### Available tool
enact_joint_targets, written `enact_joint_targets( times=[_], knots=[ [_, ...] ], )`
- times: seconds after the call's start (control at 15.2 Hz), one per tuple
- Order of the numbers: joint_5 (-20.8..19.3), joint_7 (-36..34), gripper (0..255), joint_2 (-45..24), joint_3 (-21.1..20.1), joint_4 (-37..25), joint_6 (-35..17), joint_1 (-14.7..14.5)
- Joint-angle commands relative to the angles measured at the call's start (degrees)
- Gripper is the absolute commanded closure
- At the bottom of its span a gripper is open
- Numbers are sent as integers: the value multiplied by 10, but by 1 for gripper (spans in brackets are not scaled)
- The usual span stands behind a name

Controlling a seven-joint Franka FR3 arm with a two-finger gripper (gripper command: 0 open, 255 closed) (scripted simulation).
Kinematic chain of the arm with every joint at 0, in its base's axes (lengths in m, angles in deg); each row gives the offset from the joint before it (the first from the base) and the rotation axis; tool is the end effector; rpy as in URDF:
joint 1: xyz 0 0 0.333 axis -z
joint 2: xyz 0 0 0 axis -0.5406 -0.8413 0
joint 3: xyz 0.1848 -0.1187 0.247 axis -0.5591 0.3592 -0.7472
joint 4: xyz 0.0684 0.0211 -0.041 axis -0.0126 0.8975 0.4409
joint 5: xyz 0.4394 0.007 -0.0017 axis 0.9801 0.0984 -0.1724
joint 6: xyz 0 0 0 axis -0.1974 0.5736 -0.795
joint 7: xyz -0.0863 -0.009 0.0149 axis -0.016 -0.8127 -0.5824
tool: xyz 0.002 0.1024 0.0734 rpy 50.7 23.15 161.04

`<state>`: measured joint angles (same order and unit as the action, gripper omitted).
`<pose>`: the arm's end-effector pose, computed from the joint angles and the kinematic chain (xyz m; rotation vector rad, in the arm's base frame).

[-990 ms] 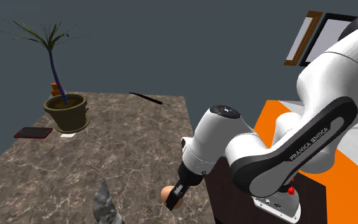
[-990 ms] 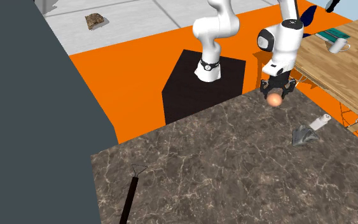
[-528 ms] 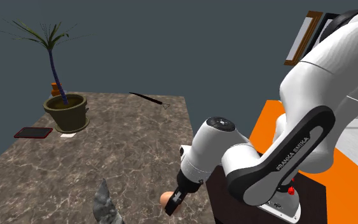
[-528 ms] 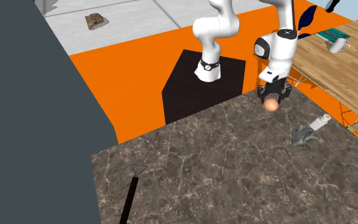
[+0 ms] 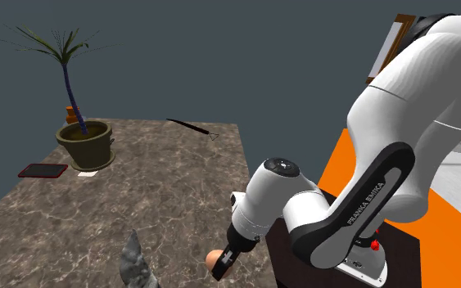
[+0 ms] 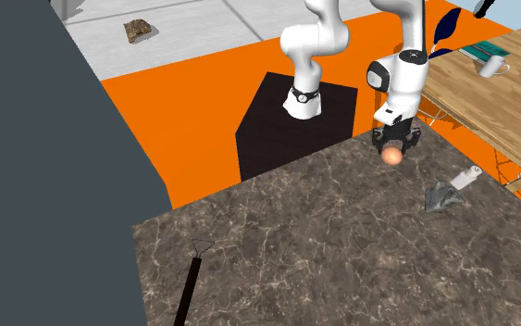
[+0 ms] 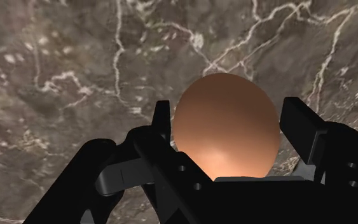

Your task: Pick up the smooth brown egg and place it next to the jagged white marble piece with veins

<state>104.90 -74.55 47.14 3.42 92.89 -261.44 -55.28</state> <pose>0.2384 0.3495 0.2100 -2.8860 -0.0930 -0.2127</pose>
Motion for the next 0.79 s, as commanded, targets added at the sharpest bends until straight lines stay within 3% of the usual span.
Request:
enact_joint_targets(
  times=[0.0, 0.07, 0.13, 0.46, 0.59, 0.73],
  knots=[
    [0, 0, 255, 0, 0, 0, 0, 0],
    [0, 0, 255, 0, 0, 0, 0, 0],
    [0, 0, 0, 0, 0, 0, 0, 0],
    [0, 0, 0, 0, 0, 0, 0, 0],
    [54, 35, 0, 69, 19, 6, 61, -27],
    [69, 43, 0, 129, 38, 11, 116, -43]
  ],
)
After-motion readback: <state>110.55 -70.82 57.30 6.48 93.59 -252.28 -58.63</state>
